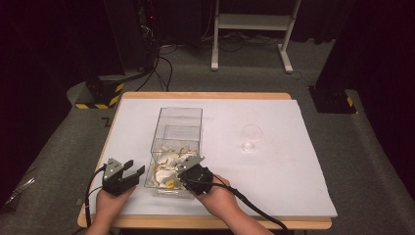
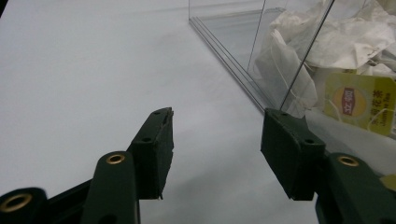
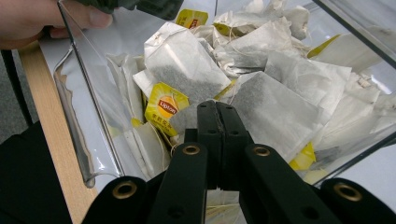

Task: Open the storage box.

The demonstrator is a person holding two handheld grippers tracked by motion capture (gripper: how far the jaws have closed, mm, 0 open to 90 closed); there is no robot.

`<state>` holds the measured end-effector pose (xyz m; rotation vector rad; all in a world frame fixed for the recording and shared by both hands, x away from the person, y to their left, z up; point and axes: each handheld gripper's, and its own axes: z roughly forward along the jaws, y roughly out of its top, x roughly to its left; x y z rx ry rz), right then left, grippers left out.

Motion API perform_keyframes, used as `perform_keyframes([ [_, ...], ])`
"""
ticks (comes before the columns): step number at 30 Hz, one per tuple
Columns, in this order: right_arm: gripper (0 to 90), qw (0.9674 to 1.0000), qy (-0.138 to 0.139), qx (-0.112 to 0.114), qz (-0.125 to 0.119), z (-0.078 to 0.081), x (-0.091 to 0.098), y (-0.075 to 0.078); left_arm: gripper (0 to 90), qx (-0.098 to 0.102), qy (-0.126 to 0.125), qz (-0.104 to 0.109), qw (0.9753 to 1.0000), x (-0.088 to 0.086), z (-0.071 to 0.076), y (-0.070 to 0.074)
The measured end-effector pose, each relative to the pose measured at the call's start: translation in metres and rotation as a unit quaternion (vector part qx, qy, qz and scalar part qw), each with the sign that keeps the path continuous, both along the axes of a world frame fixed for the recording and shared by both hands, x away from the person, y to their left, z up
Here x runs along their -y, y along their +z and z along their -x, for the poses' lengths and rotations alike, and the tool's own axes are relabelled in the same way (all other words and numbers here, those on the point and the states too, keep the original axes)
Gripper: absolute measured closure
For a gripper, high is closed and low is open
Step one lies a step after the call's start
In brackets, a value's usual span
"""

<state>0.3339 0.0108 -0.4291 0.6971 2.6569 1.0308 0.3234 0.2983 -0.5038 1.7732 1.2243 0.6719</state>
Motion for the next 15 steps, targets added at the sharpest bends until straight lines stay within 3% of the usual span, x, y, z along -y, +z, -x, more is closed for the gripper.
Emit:
perform_keyframes([
  [7, 89.9, 0.9996, -0.003, 0.013, -0.023, 0.002, 0.004, 0.002, 44.1, 0.004, 0.001, 0.003, 1.0000, 0.000, 0.001, 0.000],
  [15, 90.0, 0.9961, -0.015, 0.044, -0.075, 0.004, 0.015, 0.004, 44.1, 0.000, 0.000, 0.001, 1.0000, 0.001, 0.000, 0.000],
])
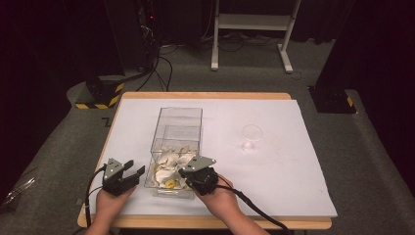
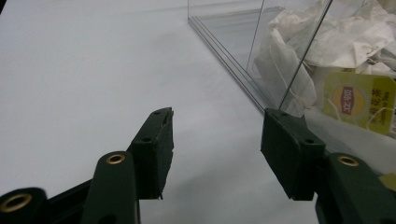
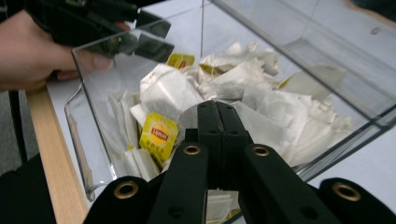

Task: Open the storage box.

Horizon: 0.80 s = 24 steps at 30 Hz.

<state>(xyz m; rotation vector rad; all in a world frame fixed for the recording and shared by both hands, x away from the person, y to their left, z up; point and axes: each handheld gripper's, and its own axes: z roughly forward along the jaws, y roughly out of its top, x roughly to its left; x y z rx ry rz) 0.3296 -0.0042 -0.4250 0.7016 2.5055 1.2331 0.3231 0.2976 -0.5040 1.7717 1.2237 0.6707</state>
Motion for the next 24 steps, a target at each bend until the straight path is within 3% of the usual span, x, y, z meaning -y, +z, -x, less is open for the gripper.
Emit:
perform_keyframes([
  [4, 90.0, 0.9997, -0.010, 0.007, -0.020, 0.000, 0.004, 0.002, 44.2, 0.003, 0.000, -0.002, 1.0000, 0.000, 0.001, 0.000],
  [9, 90.0, 0.9977, -0.021, 0.032, -0.056, 0.003, 0.012, 0.009, 44.1, 0.002, -0.002, -0.004, 1.0000, 0.000, 0.000, 0.000],
  [11, 90.0, 0.9974, -0.022, 0.036, -0.059, 0.003, 0.013, 0.010, 44.2, 0.003, -0.003, -0.005, 1.0000, 0.001, 0.000, 0.000],
  [24, 90.0, 0.9900, -0.039, 0.068, -0.118, 0.004, 0.024, 0.023, 44.2, 0.002, -0.008, -0.009, 0.9999, 0.002, 0.000, 0.000],
])
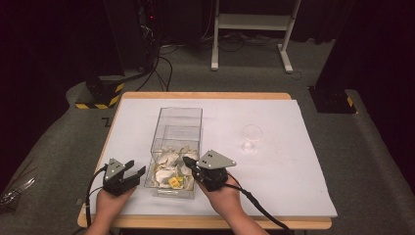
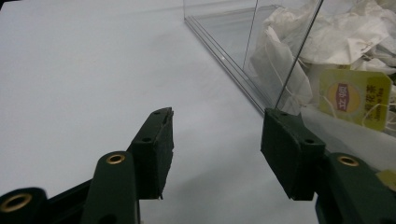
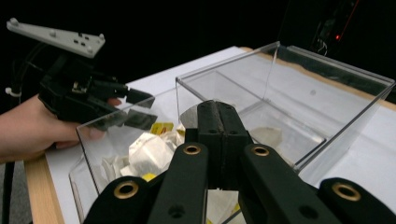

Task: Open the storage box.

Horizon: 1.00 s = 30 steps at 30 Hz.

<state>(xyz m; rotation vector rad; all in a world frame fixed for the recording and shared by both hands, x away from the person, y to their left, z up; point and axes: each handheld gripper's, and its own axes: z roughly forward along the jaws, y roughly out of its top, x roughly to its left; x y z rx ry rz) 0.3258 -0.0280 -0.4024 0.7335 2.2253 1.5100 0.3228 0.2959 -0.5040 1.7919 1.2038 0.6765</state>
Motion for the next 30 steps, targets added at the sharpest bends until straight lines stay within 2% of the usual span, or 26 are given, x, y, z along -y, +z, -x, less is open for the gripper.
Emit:
perform_keyframes([
  [8, 90.0, 0.9990, -0.005, 0.025, -0.036, 0.003, 0.005, 0.009, 44.1, -0.003, 0.000, -0.001, 1.0000, 0.000, 0.000, 0.000],
  [10, 90.0, 0.9986, -0.006, 0.031, -0.044, 0.004, 0.007, 0.012, 43.6, 0.002, 0.002, 0.000, 1.0000, 0.000, 0.001, 0.000],
  [17, 90.0, 0.9971, -0.010, 0.050, -0.057, 0.005, 0.012, 0.021, 43.7, 0.001, 0.002, 0.002, 1.0000, 0.000, 0.001, 0.000],
  [30, 90.0, 0.9928, -0.015, 0.065, -0.099, 0.004, 0.018, 0.035, 43.7, 0.002, 0.001, 0.001, 1.0000, 0.000, 0.001, 0.000],
])
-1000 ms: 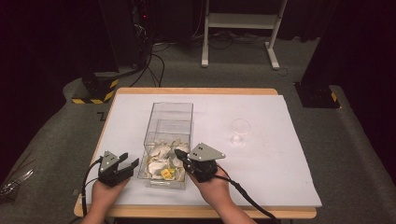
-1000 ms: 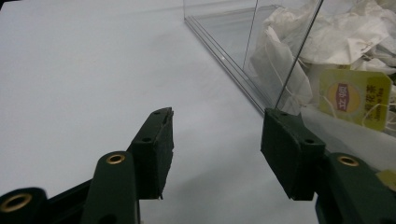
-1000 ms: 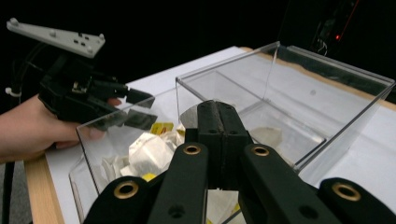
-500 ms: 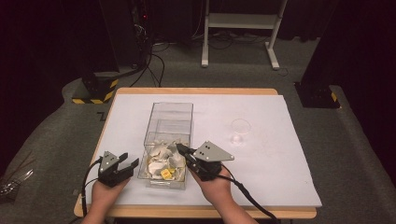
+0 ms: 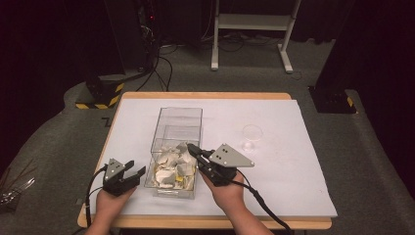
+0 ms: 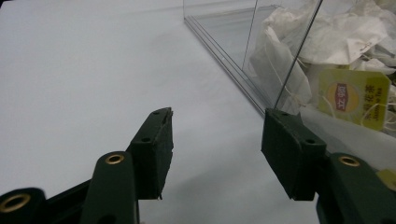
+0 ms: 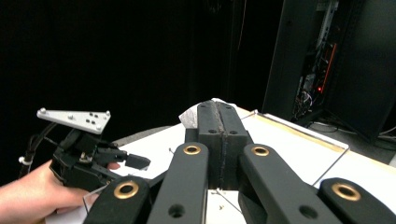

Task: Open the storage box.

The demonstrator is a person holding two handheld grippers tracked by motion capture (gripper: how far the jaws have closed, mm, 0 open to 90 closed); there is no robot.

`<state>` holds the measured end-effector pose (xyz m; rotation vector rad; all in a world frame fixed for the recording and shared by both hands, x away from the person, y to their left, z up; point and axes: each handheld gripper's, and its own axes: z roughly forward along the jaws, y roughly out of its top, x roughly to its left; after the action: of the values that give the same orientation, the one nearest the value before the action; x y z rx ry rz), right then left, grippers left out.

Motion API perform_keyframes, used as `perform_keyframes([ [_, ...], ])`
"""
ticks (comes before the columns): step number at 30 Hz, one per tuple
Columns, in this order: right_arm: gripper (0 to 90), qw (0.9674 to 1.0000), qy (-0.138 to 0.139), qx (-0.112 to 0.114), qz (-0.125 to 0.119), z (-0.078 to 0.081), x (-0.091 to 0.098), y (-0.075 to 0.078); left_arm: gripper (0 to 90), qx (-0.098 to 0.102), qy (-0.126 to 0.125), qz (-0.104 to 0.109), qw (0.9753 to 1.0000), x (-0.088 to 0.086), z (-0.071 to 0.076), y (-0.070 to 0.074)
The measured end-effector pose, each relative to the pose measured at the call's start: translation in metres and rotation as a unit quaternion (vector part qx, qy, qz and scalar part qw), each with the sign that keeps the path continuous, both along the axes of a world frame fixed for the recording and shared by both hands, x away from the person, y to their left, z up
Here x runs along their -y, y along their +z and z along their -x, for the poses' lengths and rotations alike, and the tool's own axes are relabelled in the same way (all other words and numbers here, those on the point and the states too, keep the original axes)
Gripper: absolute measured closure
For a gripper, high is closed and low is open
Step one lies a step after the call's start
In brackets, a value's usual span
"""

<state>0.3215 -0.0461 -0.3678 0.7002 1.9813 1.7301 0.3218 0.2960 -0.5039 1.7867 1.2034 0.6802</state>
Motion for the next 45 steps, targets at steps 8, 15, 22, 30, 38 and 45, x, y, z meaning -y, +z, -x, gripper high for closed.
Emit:
perform_keyframes([
  [8, 90.0, 0.9997, -0.005, 0.013, -0.021, 0.003, 0.004, 0.009, 43.7, 0.002, -0.001, -0.001, 1.0000, 0.000, 0.000, 0.000],
  [15, 90.0, 0.9992, -0.008, 0.021, -0.032, 0.004, 0.007, 0.012, 43.7, 0.000, -0.001, 0.000, 1.0000, 0.000, 0.000, 0.000],
  [22, 90.0, 0.9985, -0.010, 0.033, -0.042, 0.004, 0.011, 0.022, 43.6, 0.000, -0.002, 0.000, 1.0000, 0.000, 0.000, 0.000],
  [30, 90.0, 0.9977, -0.017, 0.046, -0.048, 0.004, 0.018, 0.034, 43.6, -0.001, -0.005, 0.000, 1.0000, 0.001, 0.000, 0.000],
  [38, 90.0, 0.9966, -0.027, 0.055, -0.056, 0.004, 0.029, 0.044, 42.0, -0.002, -0.002, -0.005, 1.0000, 0.001, 0.000, 0.000],
  [45, 90.0, 0.9957, -0.037, 0.059, -0.061, 0.004, 0.039, 0.050, 41.8, -0.003, 0.000, -0.006, 1.0000, 0.002, 0.000, 0.000],
])
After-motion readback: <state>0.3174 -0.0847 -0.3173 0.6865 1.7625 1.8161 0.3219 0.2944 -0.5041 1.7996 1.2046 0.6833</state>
